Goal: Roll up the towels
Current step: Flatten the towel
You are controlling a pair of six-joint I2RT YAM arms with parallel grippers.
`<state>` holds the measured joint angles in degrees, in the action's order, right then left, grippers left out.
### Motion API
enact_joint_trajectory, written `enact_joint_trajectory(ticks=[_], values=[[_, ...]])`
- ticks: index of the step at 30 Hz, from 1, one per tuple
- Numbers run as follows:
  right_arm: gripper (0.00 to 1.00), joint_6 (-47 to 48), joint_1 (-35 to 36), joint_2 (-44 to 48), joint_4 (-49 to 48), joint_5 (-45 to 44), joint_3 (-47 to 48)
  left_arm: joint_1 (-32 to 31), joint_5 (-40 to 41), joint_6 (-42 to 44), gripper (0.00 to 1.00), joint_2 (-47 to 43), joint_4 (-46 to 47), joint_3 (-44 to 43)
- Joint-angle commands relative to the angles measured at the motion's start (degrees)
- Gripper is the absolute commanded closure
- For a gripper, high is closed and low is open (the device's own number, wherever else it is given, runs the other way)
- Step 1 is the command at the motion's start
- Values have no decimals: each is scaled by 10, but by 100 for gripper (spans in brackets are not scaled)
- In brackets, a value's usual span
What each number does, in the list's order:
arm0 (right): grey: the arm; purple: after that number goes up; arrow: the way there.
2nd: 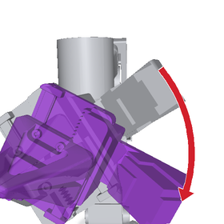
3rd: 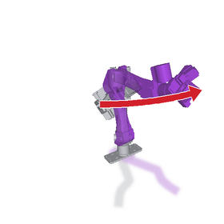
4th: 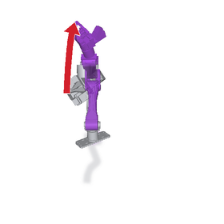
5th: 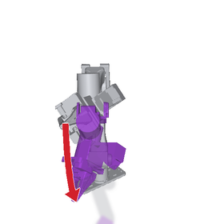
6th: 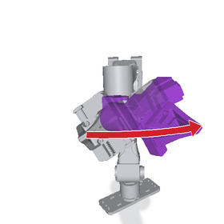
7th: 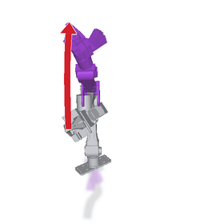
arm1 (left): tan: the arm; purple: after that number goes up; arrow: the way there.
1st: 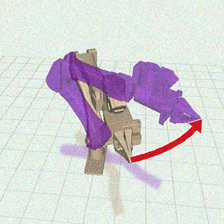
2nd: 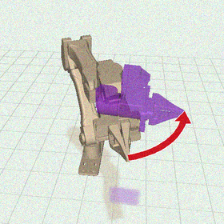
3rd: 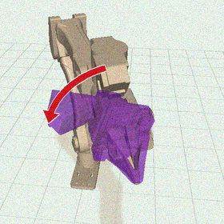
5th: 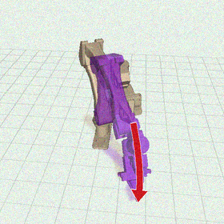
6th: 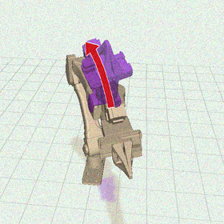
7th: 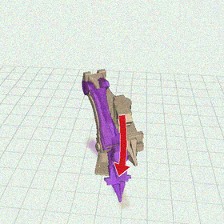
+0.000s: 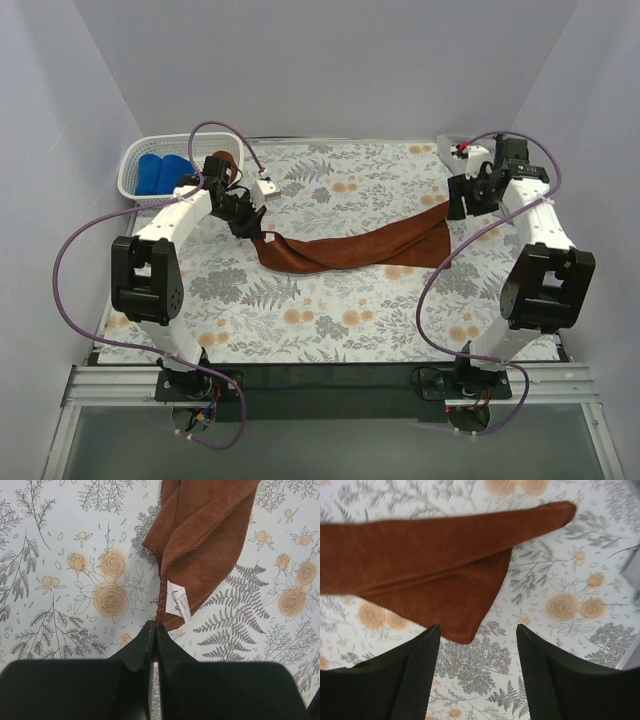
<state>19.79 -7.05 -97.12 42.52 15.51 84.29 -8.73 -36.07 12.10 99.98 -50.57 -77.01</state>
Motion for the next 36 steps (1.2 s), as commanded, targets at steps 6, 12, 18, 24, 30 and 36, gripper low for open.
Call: enact_joint_trajectory(ticks=[6, 12, 18, 24, 30, 36], values=[[50, 131, 5, -3, 35, 40, -123, 3, -24, -4, 100, 1, 6, -11], [59, 126, 7, -44, 34, 24, -127, 3, -11, 5, 100, -6, 4, -3], [60, 124, 18, -55, 34, 7, -144, 3, -10, 5, 100, -2, 2, 1], [55, 114, 29, -68, 21, -6, -165, 3, -11, -2, 100, -11, 23, 9], [60, 94, 55, -83, -30, -37, -207, 4, -8, -5, 100, -11, 32, 18], [99, 85, 59, -63, -39, -50, -221, 3, 8, -24, 100, -15, 39, 8]])
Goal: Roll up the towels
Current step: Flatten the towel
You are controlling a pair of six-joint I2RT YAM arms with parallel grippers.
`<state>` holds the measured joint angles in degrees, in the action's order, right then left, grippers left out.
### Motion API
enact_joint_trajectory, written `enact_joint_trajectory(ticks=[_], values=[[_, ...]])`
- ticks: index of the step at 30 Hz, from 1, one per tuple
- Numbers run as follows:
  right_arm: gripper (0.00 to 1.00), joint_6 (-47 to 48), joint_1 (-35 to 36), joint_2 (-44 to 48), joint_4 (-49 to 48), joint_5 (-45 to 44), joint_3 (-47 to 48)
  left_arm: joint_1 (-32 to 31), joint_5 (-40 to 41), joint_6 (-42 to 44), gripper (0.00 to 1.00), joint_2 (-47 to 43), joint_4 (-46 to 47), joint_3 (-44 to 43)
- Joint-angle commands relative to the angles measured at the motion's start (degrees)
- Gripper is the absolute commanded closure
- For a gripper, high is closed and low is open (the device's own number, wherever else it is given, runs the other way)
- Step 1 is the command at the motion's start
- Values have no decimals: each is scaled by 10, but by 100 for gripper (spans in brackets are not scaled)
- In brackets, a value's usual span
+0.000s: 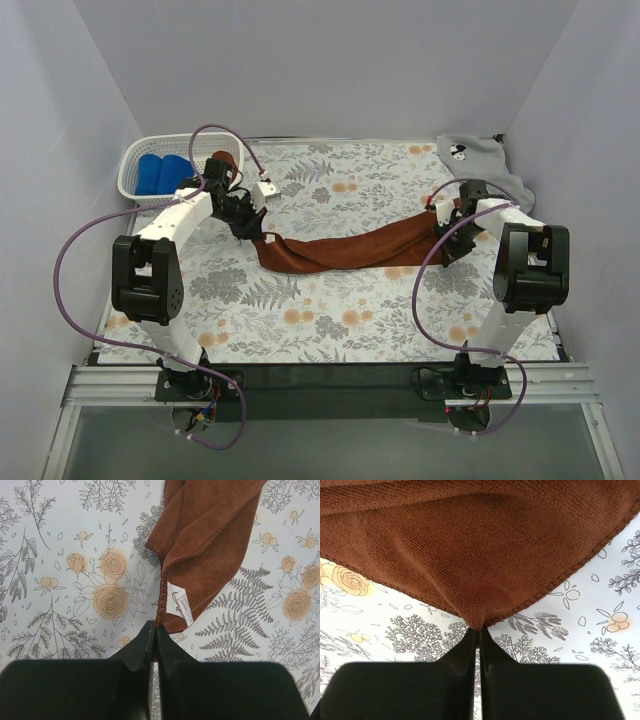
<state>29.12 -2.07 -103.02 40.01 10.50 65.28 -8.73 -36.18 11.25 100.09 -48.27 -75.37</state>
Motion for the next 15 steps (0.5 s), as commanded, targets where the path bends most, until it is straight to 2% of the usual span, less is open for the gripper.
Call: enact_joint_trajectory(ticks=[1, 8, 15], values=[[99, -8, 9, 6, -13, 0, -29, 3, 11, -21, 100, -19, 19, -10], [99, -12, -15, 99, 44, 48, 81, 6, 20, -85, 100, -23, 27, -71], [99, -20, -46, 118, 89, 87, 220, 8, 37, -129, 100, -36, 53, -120]])
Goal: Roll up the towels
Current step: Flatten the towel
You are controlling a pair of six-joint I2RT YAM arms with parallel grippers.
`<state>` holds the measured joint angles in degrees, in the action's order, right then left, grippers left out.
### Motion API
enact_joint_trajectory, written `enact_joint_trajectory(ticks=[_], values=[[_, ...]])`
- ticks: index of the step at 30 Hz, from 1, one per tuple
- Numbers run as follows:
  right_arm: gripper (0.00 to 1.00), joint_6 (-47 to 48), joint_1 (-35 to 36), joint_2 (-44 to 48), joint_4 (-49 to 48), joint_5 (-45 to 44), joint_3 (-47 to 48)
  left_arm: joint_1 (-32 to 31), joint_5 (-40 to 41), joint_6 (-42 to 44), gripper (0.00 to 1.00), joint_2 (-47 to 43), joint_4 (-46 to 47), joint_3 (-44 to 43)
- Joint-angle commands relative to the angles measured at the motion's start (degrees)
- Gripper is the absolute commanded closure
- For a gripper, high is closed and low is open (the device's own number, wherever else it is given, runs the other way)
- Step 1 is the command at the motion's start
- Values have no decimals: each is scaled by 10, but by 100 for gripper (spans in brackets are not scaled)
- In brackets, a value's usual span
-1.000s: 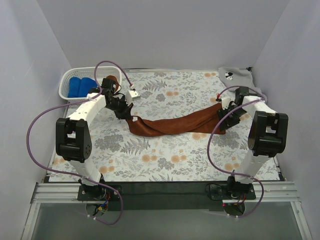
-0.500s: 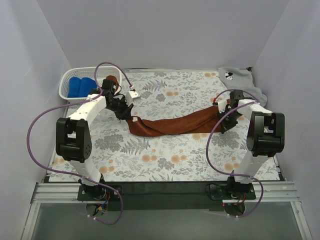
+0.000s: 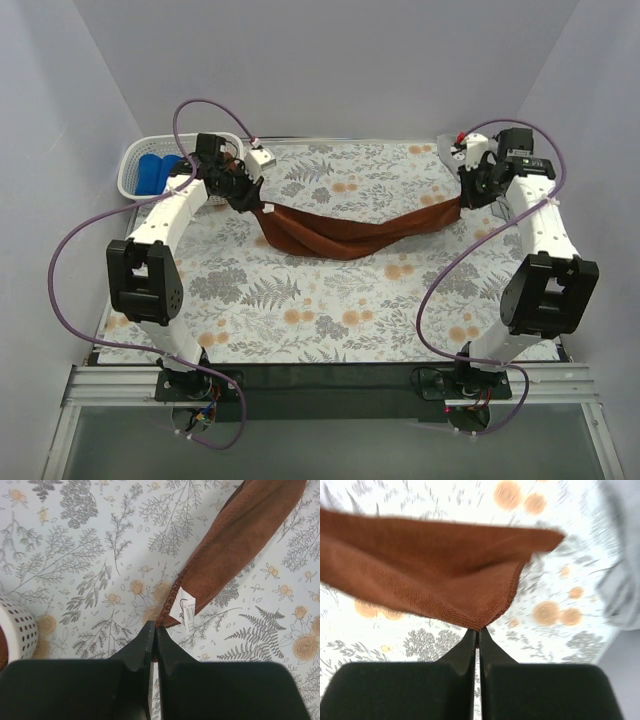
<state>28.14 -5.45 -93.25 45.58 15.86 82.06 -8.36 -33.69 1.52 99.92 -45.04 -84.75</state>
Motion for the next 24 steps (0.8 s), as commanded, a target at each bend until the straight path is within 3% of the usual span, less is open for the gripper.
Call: enact_joint_trajectory(ticks=[1, 5, 10, 16, 24], values=[[99, -14, -21, 20, 39, 37, 68, 6, 16, -34, 100, -38, 24, -34], [99, -23, -47, 23, 56, 59, 136, 12, 44, -44, 100, -57, 41, -51], [99, -24, -89, 44, 80, 80, 188, 25, 1, 11, 100, -103, 1, -60], [99, 3, -117, 137, 94, 91, 130, 25, -22, 76, 100, -209, -61, -11], [99, 25, -134, 327, 108, 63, 47, 25, 3, 83, 100, -416, -89, 53]])
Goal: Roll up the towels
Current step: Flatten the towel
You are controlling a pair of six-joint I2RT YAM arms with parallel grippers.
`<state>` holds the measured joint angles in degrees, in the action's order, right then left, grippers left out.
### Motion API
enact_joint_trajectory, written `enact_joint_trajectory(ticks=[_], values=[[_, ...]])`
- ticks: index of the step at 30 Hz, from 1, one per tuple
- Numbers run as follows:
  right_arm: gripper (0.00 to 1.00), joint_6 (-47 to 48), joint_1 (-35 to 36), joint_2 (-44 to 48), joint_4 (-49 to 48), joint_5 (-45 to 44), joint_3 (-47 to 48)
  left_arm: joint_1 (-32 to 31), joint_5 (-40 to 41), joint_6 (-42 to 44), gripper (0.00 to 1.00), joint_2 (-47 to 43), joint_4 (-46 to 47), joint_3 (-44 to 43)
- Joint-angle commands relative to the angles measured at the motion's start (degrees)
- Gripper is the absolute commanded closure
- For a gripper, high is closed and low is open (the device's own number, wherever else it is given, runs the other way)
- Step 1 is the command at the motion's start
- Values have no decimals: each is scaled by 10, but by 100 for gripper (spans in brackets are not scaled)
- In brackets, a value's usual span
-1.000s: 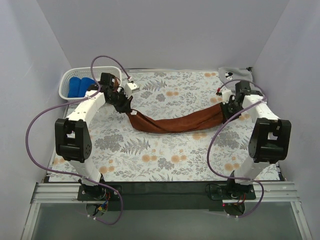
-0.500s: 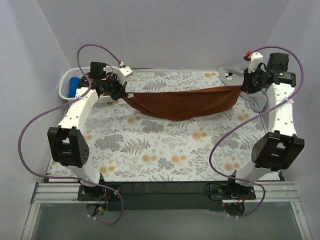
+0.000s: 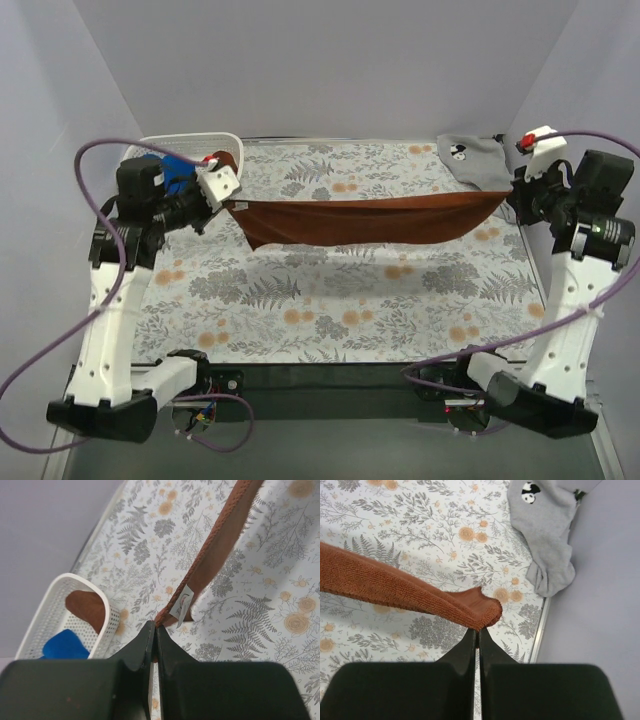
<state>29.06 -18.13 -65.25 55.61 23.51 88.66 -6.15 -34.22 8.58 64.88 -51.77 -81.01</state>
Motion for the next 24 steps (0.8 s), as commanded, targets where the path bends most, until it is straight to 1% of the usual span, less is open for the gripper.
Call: enact_joint_trajectory(ticks=[1, 2, 5, 8, 10, 13, 14, 15, 16, 17, 18, 19, 20, 21, 22, 23, 24], values=[[99, 18, -8, 60, 9, -17, -25, 3, 12, 12, 100, -75, -25, 17], [99, 21, -7, 78, 10, -24, -33, 3, 14, 11, 100, -81, -30, 17], [99, 21, -7, 86, 16, -34, -38, 3, 20, 21, 100, -91, -47, 25], [99, 20, -7, 56, 34, -29, -56, 3, 25, 25, 100, -72, -39, 48], [99, 19, -6, 32, 28, -29, -83, 3, 40, 11, 100, -50, -12, 60], [99, 6, -3, -39, 2, -25, -93, 3, 63, -4, 100, 10, 32, 85], [99, -7, 1, -87, -3, -28, -86, 3, 70, -8, 100, 43, 50, 92], [99, -14, 13, -113, -13, -30, -78, 3, 72, -10, 100, 59, 84, 100], [99, -24, 19, -163, -20, -32, -59, 2, 69, -14, 100, 78, 100, 98], [99, -41, 24, -191, -29, -44, -48, 2, 65, -17, 100, 126, 123, 92], [99, -51, 34, -217, -44, -47, -36, 0, 64, -22, 100, 151, 133, 68], [99, -61, 37, -245, -51, -45, -4, -1, 63, -27, 100, 183, 136, 52], [99, -70, 41, -301, -54, -34, 18, -3, 64, -31, 100, 210, 145, 31], [99, -91, 48, -331, -55, -33, 46, -4, 65, -34, 100, 267, 149, 13], [99, -100, 51, -361, -54, -30, 74, -4, 69, -37, 88, 295, 150, -31], [76, -112, 53, -418, -53, -20, 136, -5, 70, -45, 79, 322, 138, -57], [65, -133, 53, -447, -38, -21, 170, -5, 69, -53, 70, 375, 128, -84]])
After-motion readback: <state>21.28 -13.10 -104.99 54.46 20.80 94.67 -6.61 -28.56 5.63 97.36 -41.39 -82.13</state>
